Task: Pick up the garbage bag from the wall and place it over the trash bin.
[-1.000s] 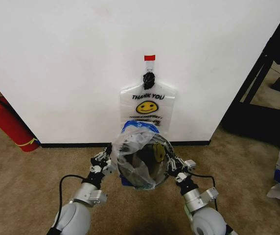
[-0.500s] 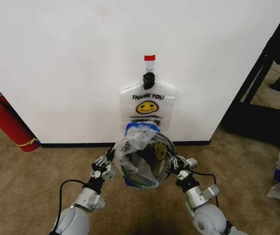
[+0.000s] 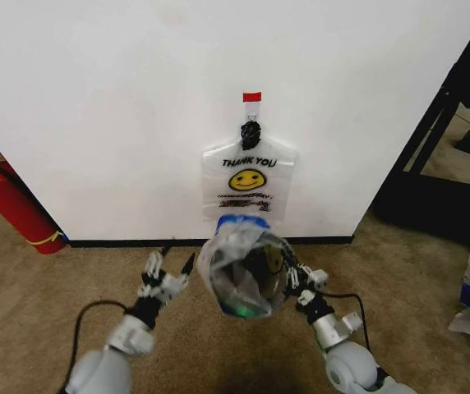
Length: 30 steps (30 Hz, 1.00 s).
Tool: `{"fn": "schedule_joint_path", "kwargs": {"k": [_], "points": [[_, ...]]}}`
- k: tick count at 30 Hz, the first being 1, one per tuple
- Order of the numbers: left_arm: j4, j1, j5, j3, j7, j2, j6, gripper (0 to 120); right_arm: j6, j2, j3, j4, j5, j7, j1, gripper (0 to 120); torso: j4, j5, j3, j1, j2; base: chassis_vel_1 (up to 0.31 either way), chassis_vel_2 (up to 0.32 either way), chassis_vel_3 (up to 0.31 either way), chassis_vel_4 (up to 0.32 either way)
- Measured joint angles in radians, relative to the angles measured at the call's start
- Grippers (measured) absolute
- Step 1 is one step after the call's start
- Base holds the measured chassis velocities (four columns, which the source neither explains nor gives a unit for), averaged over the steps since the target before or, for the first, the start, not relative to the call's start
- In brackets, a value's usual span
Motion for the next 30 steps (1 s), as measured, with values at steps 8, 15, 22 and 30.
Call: {"fn": "schedule_joint_path", "kwargs": {"k": [8, 15, 22, 30], "points": [[-0.042, 0.057, -0.134, -0.045, 0.003, 0.066, -0.063, 100, 0.025, 0.0, -0.01, -0.082, -0.094, -0.002, 0.019, 0, 0.0006, -0.0001, 0.0, 0.0, 0.0, 0.0, 0.0, 0.0, 0.0], [-0.109, -0.09, -0.714, -0.018, 0.055, 0.257, -0.039, 100, 0.129, -0.047, 0.016, -0.157, -0.245, -0.252, 0.001, 0, -0.0003, 0.0001, 0.0, 0.0, 0.0, 0.0, 0.0, 0.0, 0.0], [-0.044, -0.159, -1.16, 0.012, 0.295, 0.359, -0.046, 89, 0.172, -0.068, 0.037, -0.189, -0.282, -0.397, 0.016, 0, 0.0003, 0.0, 0.0, 0.0, 0.0, 0.0, 0.0, 0.0, 0.0], [0.061, -0.212, -1.215, 0.03, 0.533, 0.399, 0.037, 63, 0.181, -0.097, 0.062, -0.193, -0.28, -0.496, 0.037, 0, 0.0, 0.0, 0.0, 0.0, 0.0, 0.0, 0.0, 0.0, 0.0]]}}
